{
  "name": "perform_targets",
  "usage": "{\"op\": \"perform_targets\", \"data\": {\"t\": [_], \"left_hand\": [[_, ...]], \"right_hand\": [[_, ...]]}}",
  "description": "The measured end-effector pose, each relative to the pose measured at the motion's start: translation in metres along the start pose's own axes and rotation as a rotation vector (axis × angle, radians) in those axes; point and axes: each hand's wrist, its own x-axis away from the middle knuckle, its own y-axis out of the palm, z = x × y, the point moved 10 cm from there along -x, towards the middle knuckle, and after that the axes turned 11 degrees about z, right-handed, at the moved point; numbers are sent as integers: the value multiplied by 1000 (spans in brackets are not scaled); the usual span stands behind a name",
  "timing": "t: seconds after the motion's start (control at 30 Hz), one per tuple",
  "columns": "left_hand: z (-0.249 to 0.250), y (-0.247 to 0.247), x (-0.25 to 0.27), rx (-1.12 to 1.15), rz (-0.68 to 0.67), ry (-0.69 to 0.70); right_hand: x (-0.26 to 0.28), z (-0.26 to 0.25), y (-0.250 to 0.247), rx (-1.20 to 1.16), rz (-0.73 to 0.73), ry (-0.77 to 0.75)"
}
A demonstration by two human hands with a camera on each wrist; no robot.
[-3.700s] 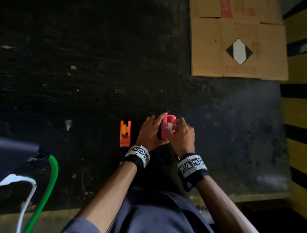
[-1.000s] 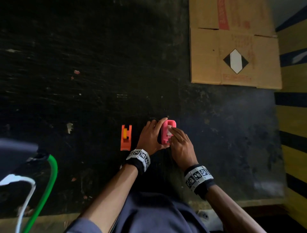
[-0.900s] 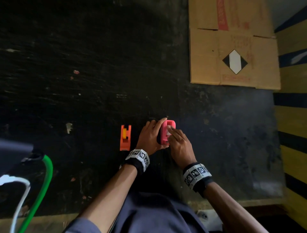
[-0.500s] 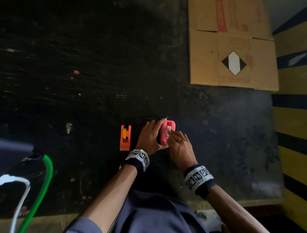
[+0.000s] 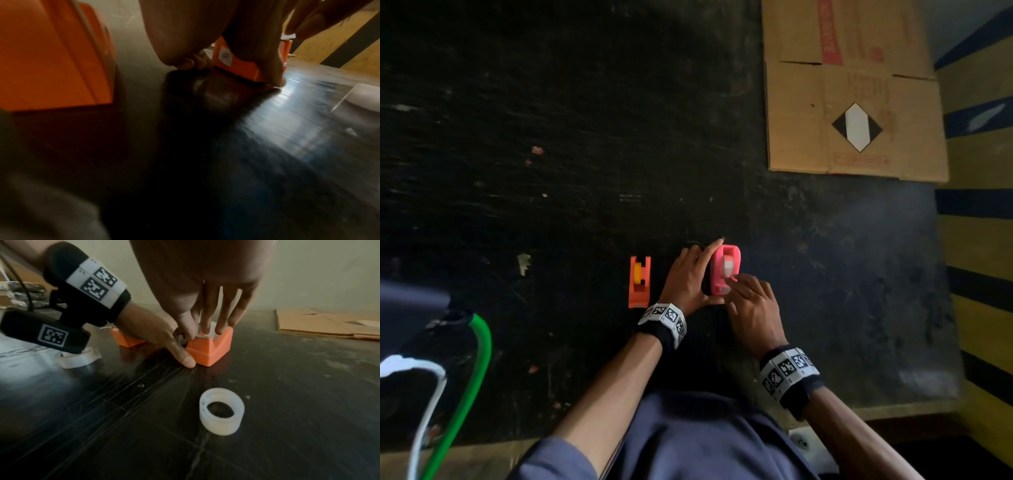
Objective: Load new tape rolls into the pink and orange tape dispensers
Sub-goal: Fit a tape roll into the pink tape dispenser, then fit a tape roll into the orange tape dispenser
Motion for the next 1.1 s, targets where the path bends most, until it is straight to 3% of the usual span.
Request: {"op": "perform_targets", "data": {"t": [0.3,0.53,0.63,0.73,0.83,0.9,1.0,1.1], "left_hand": [[2,-2,-2,-13,-45,1],[16,-19,6,-9,-154,-1],[18,-49,14,-4,-69,-12],[7,-100,24,42,160,-22],[-23,-143,40,134,318,-133],[-47,-158,51,130,329,-232],[-80,-159,64,117,213,-383],[-101,-151,71,149,90,-451]], "right_hand": [[7,3,4,30,101,29],[23,2,-1,71,46,104],[23,-1,-20,41,119,137],[6,-13,-33,-45,153,118],[-21,-32,-33,-170,132,81],[-38,-44,-27,-275,95,68],[-56,-60,-1,-394,-46,70],[-65,-68,36,-464,-199,111]]}}
